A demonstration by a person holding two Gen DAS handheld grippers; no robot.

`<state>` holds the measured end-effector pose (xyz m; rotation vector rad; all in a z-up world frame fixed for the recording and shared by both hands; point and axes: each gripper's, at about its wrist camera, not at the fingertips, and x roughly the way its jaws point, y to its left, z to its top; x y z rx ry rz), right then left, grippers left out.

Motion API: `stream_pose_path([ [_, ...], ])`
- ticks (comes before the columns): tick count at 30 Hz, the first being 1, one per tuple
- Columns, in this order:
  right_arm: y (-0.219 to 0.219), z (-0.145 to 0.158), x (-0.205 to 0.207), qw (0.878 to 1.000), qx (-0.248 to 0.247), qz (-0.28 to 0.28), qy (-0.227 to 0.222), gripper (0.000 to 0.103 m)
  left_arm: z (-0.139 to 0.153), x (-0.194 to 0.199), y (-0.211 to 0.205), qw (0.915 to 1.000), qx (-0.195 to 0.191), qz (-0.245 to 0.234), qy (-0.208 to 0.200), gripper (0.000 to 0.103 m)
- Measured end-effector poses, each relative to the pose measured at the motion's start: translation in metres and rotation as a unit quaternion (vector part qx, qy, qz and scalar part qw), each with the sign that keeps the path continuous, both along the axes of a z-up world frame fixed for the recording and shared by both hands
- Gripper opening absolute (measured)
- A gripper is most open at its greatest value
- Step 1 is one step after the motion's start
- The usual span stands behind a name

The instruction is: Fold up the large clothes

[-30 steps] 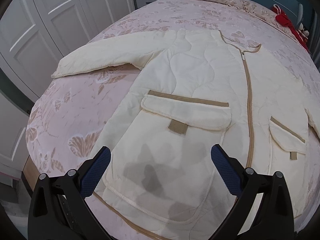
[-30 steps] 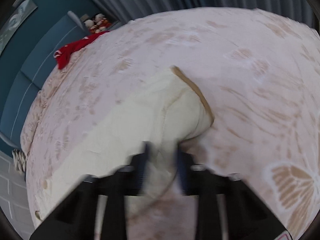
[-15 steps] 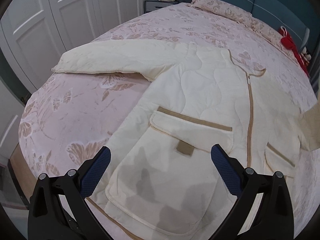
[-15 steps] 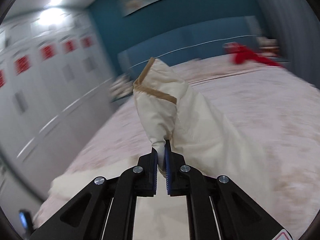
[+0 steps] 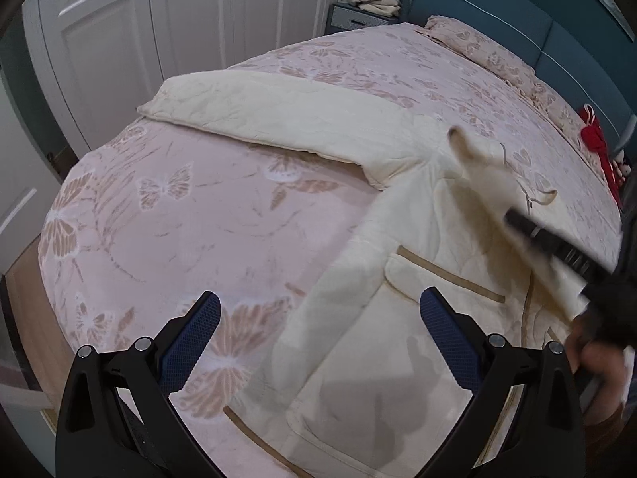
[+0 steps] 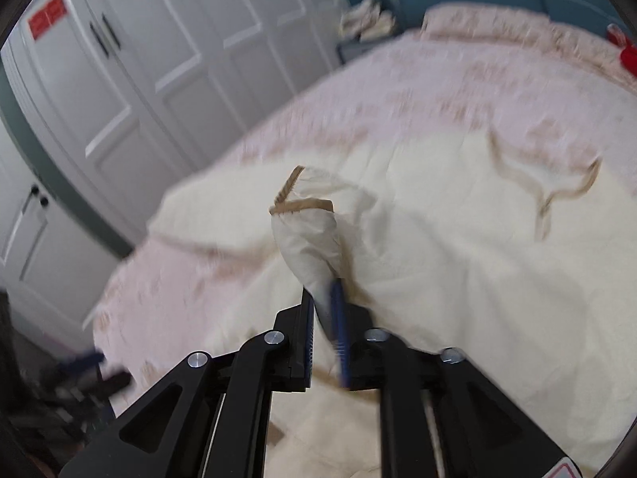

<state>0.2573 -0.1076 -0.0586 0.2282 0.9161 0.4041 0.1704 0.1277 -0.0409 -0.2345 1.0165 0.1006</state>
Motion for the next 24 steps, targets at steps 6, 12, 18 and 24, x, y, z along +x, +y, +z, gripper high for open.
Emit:
stream_pose_path([
  [6,-0.005,-0.012,-0.048,1.000,0.012,-0.006,0.013,0.059,-0.015,0.020,0.003,0.9975,-0.068,-0.006,0.018,0.098],
  [12,-0.094,-0.006,-0.108,0.992,0.043,-0.119,0.010,0.059,-0.044,0.062,-0.034,0.9777,-0.201,-0.038,0.048,0.098],
  [18,-0.228,-0.028,-0.132,0.946,0.103,-0.305,0.039,0.059,-0.071,0.096,-0.079,0.9745,-0.206,-0.052,0.071,0.097],
  [24,-0.302,-0.058,-0.122,0.901,0.159,-0.401,0.047,0.047,-0.070,0.107,-0.094,0.9736,-0.204,-0.067,0.078,0.032],
])
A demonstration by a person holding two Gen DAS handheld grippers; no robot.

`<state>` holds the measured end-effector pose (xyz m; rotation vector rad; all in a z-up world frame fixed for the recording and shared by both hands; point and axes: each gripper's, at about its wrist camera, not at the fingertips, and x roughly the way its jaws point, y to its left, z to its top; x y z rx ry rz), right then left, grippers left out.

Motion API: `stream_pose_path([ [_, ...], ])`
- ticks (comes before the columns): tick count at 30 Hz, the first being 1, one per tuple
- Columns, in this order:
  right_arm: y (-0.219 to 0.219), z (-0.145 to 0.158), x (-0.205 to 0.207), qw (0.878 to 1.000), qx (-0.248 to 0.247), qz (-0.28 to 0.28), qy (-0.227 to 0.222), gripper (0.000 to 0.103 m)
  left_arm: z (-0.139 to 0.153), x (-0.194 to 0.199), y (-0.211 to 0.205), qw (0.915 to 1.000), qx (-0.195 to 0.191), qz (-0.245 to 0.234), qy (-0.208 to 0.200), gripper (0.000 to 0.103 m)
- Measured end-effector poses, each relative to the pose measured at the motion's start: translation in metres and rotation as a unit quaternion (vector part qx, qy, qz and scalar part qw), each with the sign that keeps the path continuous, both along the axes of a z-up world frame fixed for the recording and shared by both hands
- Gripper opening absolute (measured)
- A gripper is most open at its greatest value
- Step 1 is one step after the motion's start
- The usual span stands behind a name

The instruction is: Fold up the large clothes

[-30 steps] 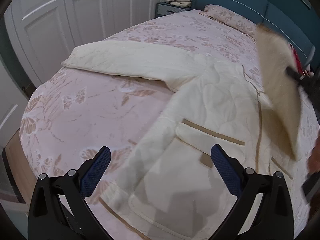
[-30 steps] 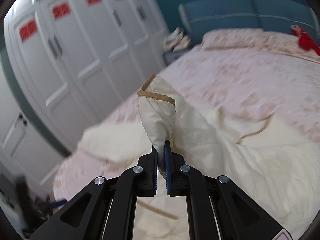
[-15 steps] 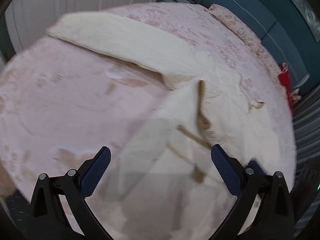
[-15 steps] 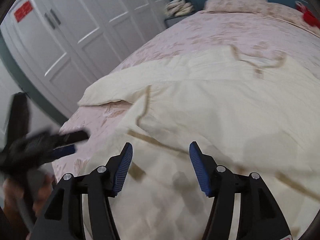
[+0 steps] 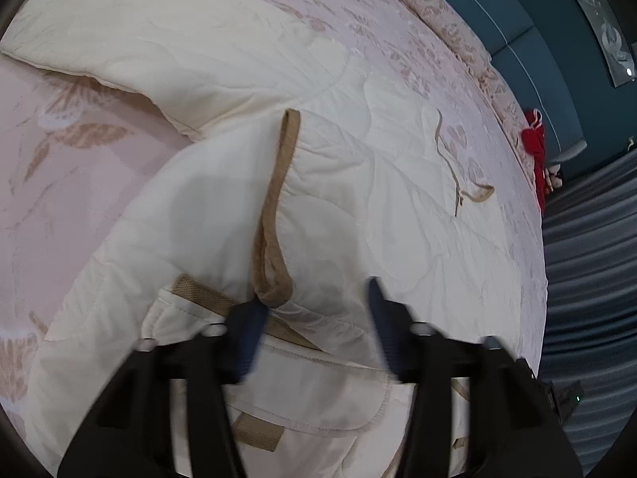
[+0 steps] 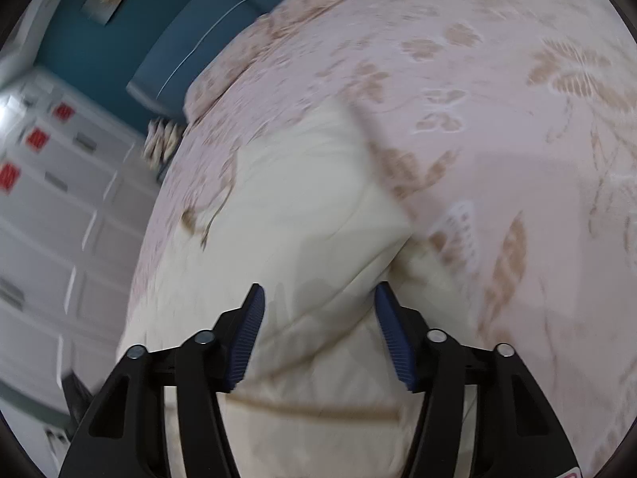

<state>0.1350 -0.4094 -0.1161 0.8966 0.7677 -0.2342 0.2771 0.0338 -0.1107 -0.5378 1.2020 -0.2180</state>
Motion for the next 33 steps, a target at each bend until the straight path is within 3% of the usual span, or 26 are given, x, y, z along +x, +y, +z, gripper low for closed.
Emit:
stream_pose_path([
  [1,-0.006,-0.007,0.006,1.000,0.009,-0.012,0.005,0.041,0.002,0.001,-0.001,1.0000,0.004,0.000,-0.005,0.019],
  [2,-0.011,-0.012,0.011,1.000,0.019,-0.014,0.007,0.021,0.006,0.000,0.002,0.9999,0.000,-0.002,-0.012,0.012],
  [3,-0.014,-0.014,0.013,1.000,0.025,-0.016,0.007,0.009,0.012,0.000,0.003,0.9998,-0.004,-0.003,-0.019,0.009],
  [5,-0.014,0.001,0.012,0.999,0.017,-0.017,-0.024,0.006,0.026,-0.003,0.010,0.9990,-0.022,-0.002,-0.039,0.008],
  [7,-0.011,0.034,0.004,0.997,-0.022,-0.011,-0.072,0.006,0.044,-0.010,0.010,0.9975,-0.012,-0.010,-0.070,0.008],
  [9,-0.007,0.046,-0.001,0.995,-0.052,-0.002,-0.083,0.005,0.048,-0.016,0.006,0.9961,0.009,-0.023,-0.084,0.008],
  [12,-0.009,0.024,0.007,0.997,-0.078,0.015,-0.027,0.005,0.021,-0.020,-0.006,0.9965,0.046,-0.040,-0.058,0.008],
  [15,-0.018,-0.005,0.006,0.998,-0.066,0.014,0.009,0.005,-0.006,-0.023,-0.011,0.9970,0.059,-0.038,-0.033,0.008],
  [21,-0.012,-0.032,0.009,0.994,-0.094,0.026,0.042,0.004,-0.015,-0.027,-0.018,0.9932,0.092,-0.050,-0.051,0.008],
  [25,-0.011,-0.034,0.007,0.993,-0.103,0.027,0.046,0.004,-0.021,-0.029,-0.016,0.9921,0.095,-0.051,-0.064,0.009],
  [27,-0.009,-0.023,0.000,0.993,-0.109,0.018,0.051,0.010,-0.021,-0.030,-0.018,0.9903,0.104,-0.056,-0.073,0.009],
  [30,0.014,0.015,-0.018,0.987,-0.156,0.002,0.040,0.014,-0.017,-0.031,-0.021,0.9860,0.121,-0.074,-0.088,0.009],
  [33,0.060,0.043,-0.011,0.984,-0.170,0.055,0.005,0.013,-0.019,-0.031,-0.020,0.9853,0.120,-0.077,-0.094,0.009],
])
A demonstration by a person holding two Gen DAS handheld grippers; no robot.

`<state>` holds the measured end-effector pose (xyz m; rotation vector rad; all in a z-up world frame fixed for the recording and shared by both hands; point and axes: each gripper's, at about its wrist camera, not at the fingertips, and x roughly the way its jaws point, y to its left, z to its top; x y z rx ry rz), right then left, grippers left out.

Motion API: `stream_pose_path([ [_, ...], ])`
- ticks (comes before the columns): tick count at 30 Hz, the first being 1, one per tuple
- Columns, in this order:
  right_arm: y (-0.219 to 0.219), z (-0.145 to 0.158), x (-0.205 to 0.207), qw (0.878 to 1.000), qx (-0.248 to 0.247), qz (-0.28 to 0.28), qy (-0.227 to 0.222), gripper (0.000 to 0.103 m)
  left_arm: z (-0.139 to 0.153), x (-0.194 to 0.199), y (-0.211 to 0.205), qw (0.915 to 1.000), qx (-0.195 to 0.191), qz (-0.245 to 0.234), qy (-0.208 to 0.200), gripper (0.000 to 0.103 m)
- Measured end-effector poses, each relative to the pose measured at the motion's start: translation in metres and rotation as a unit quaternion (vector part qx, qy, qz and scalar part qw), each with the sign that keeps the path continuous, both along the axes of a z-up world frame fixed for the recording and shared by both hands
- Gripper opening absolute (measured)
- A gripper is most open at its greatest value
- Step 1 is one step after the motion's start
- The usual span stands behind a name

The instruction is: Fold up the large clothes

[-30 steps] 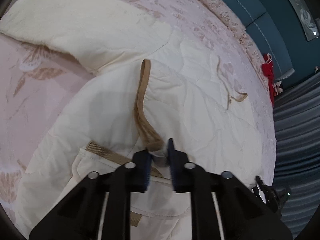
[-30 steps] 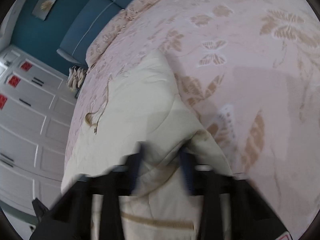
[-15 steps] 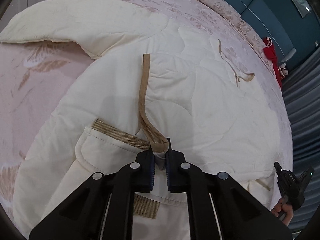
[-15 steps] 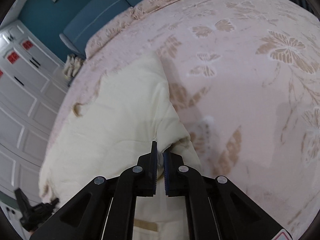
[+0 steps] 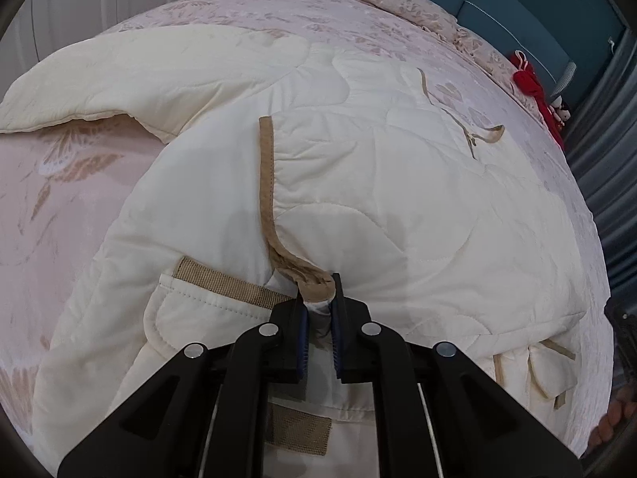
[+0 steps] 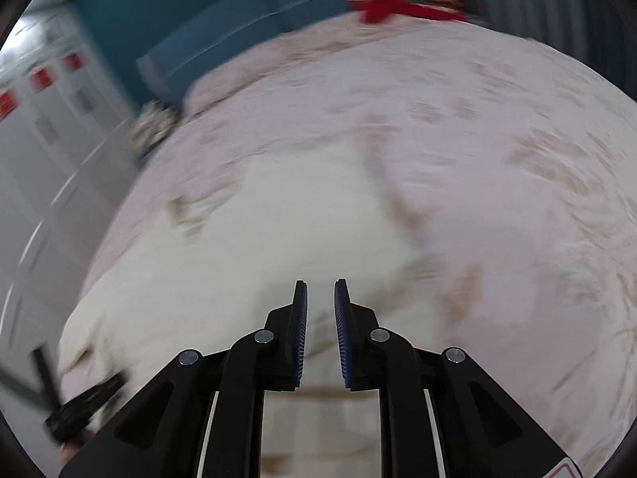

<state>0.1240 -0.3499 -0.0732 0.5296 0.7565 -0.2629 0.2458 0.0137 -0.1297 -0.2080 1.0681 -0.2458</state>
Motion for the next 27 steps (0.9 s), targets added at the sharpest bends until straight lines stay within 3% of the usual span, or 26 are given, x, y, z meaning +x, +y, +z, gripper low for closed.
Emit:
stream_pose_path([
  [2,0.041,-0.003,0.023,0.997,-0.027,0.066,0.019,0.009,-0.001,0.000,0.001,1.0000,-0.002,0.001,-0.001,0.009],
  [4,0.065,-0.020,0.042,0.994,-0.025,0.095,0.045,0.004,0.000,0.002,0.002,1.0000,-0.007,0.002,0.002,0.009],
  [7,0.073,-0.049,0.057,0.992,-0.009,0.094,0.082,0.002,0.004,0.012,0.003,1.0000,-0.004,-0.001,0.000,0.009],
  [10,0.068,-0.071,0.055,0.993,0.007,0.080,0.092,0.000,0.002,0.023,0.006,0.9998,-0.009,-0.015,0.003,0.010],
  [13,0.064,-0.082,0.053,0.994,0.027,0.069,0.084,0.000,-0.006,0.024,0.008,0.9996,-0.023,-0.015,-0.002,0.010],
  [18,0.073,-0.080,0.053,0.994,-0.006,0.072,0.084,0.000,-0.003,0.018,0.013,0.9986,-0.043,-0.015,-0.026,0.012],
  [21,0.071,-0.067,0.052,0.994,-0.002,0.059,0.089,0.000,0.026,0.010,0.049,0.9951,-0.087,0.021,-0.042,0.036],
  [23,0.076,-0.048,0.044,0.995,-0.003,0.051,0.081,0.015,0.053,0.005,0.092,0.9878,-0.115,0.061,-0.085,0.077],
  [25,0.085,-0.028,0.029,0.996,-0.015,0.055,0.065,0.020,0.074,0.009,0.142,0.9790,-0.123,0.109,-0.120,0.090],
  [27,0.094,-0.012,0.015,0.997,-0.019,0.063,0.049,0.035,0.080,0.022,0.185,0.9751,-0.115,0.146,-0.121,0.090],
])
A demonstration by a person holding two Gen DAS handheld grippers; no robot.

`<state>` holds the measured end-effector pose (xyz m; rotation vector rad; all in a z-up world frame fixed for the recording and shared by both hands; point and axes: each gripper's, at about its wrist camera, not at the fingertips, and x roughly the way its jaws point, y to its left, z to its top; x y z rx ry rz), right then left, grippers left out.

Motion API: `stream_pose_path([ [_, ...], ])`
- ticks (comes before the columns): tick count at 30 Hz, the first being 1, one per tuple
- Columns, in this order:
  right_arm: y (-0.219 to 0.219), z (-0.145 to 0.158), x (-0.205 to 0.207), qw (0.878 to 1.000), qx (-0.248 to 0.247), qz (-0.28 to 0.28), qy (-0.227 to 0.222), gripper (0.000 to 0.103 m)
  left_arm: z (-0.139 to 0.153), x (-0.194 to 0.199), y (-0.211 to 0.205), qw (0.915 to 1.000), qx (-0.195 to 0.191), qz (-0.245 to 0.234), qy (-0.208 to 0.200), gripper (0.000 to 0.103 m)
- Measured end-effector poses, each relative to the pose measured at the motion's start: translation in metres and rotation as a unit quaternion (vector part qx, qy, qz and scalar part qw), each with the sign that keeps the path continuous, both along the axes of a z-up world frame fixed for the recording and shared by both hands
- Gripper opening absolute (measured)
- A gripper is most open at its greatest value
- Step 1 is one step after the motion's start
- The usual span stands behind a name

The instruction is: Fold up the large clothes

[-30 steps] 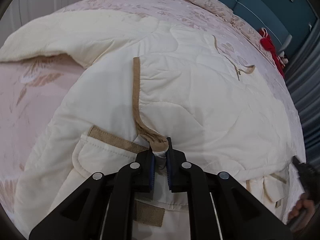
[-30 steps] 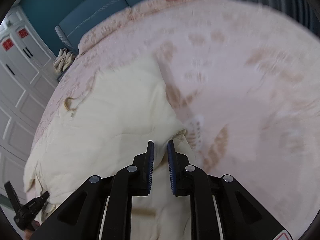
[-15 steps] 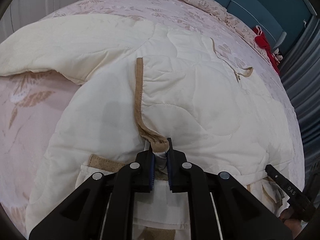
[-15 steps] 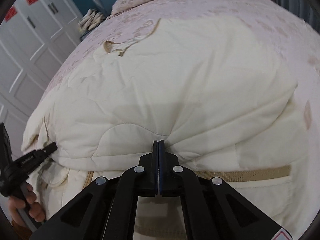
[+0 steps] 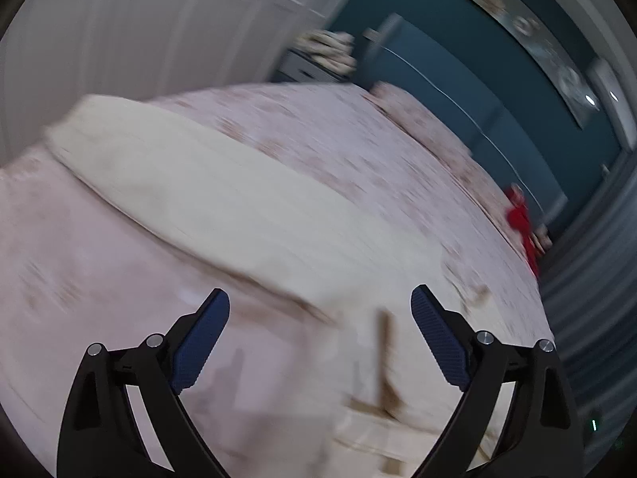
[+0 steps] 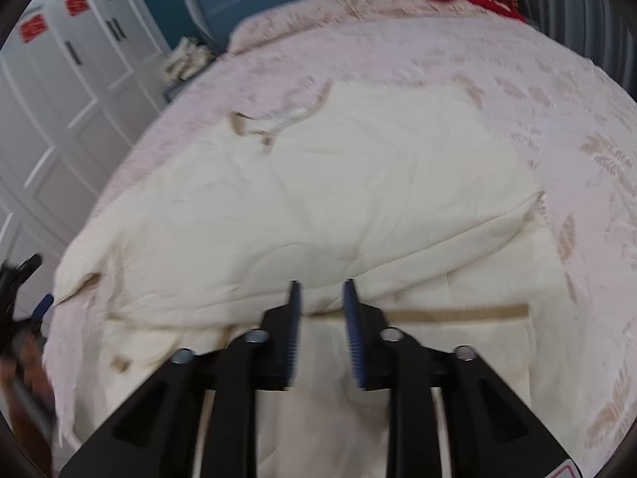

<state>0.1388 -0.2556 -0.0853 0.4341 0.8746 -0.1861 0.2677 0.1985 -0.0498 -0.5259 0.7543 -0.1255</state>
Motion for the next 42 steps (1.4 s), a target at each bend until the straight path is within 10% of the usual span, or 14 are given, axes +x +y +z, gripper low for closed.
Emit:
stream_pose_path([
  [7,0.076,0.009,0.011,0.994,0.035,0.103,0.003,0.041,-0.047,0.050,0.164,0.9812,-0.045,0.167,0.086,0.089],
  [12,0.141,-0.009,0.066,0.985,0.035,0.165,0.021,0.015,-0.078,0.058,0.206,0.9625,-0.129,0.219,0.094,0.088],
  [18,0.166,-0.052,0.102,0.986,0.021,0.151,0.068,0.000,-0.076,0.078,0.199,0.9691,-0.113,0.202,0.085,0.088],
  [22,0.162,-0.060,0.116,0.988,0.035,0.133,0.065,0.000,-0.072,0.090,0.192,0.9745,-0.114,0.174,0.085,0.064],
  [26,0.171,-0.054,0.114,0.987,0.008,0.144,0.068,0.000,-0.057,0.101,0.171,0.9802,-0.118,0.136,0.083,0.004],
  [34,0.151,0.007,0.029,0.985,-0.017,0.170,0.000,0.019,0.095,0.079,0.052,0.9974,-0.009,-0.017,-0.069,0.004],
  [42,0.088,0.032,-0.050,0.991,-0.040,0.131,-0.005,0.020,0.182,0.039,-0.143,0.9631,0.037,-0.226,-0.141,0.003],
])
